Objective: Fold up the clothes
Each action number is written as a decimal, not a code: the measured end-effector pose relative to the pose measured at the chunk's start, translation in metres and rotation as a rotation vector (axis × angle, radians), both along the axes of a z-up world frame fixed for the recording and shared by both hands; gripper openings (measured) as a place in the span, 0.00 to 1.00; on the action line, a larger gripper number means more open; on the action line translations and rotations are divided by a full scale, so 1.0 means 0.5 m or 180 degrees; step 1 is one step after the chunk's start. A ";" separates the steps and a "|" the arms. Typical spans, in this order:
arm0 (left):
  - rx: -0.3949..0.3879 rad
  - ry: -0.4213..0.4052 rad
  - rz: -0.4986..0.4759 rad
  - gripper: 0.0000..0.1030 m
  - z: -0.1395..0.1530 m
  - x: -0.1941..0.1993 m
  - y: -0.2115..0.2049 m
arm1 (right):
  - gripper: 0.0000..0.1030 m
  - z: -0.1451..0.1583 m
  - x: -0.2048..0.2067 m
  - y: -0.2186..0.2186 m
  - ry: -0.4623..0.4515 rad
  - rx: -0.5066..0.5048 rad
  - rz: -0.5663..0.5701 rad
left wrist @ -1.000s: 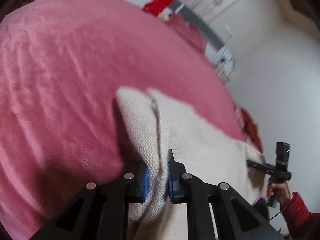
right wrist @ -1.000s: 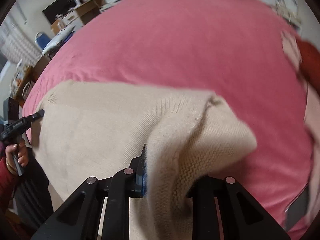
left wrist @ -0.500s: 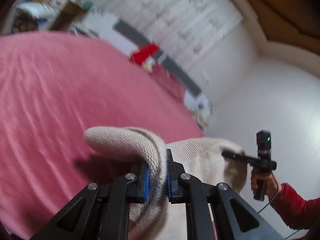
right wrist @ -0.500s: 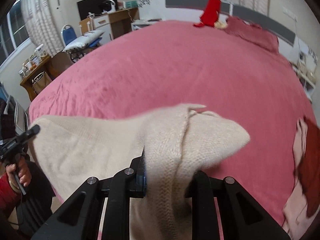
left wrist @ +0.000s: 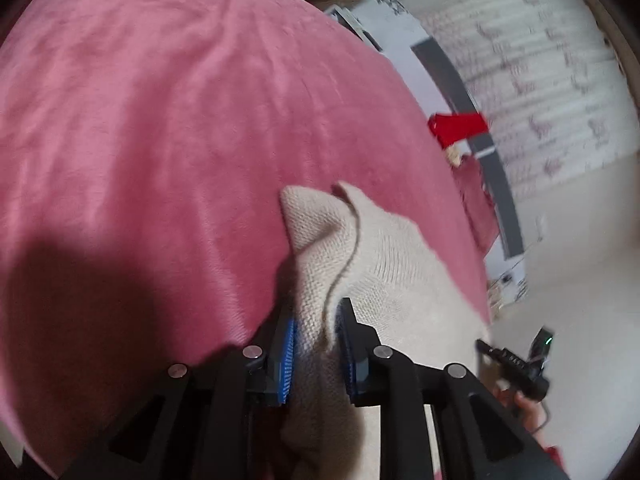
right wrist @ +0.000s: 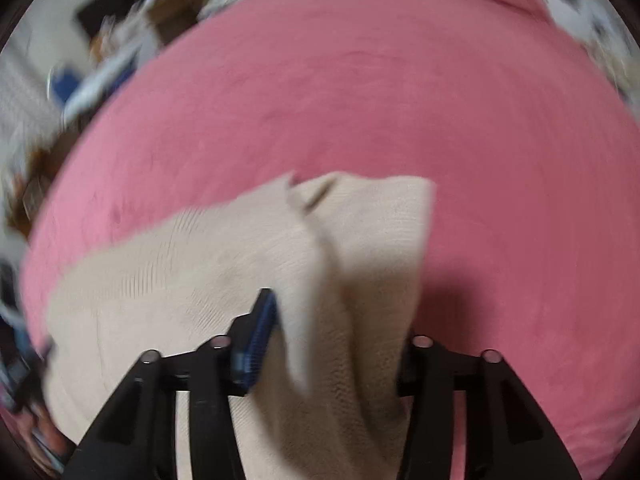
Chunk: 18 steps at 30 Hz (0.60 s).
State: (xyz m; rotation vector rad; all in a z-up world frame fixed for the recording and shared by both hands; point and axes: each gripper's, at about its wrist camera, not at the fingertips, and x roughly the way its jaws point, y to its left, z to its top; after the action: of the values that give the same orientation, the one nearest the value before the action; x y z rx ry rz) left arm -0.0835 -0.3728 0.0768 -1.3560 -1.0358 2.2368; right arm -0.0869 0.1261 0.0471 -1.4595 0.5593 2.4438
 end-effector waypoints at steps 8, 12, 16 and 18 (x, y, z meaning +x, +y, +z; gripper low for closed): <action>-0.0327 0.0865 0.0641 0.16 0.108 0.120 -0.032 | 0.72 0.080 0.195 0.114 0.0828 -0.0327 -0.0632; -0.0504 0.1028 0.0112 0.18 0.122 0.174 0.022 | 0.77 0.022 0.263 0.048 0.0605 -0.0333 -0.0235; -0.1013 0.0740 -0.0339 0.18 0.085 0.207 0.104 | 0.77 -0.065 0.290 0.001 0.0377 -0.0490 -0.0192; -0.1252 0.0393 -0.0316 0.18 0.048 0.216 0.113 | 0.77 -0.101 0.316 0.015 0.0408 -0.0807 -0.0211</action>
State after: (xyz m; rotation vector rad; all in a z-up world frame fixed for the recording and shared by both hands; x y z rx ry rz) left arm 0.0248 -0.3162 0.1010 -1.3574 -0.4904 2.4983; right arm 0.0708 0.1338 -0.0033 -1.3521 0.9597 2.4995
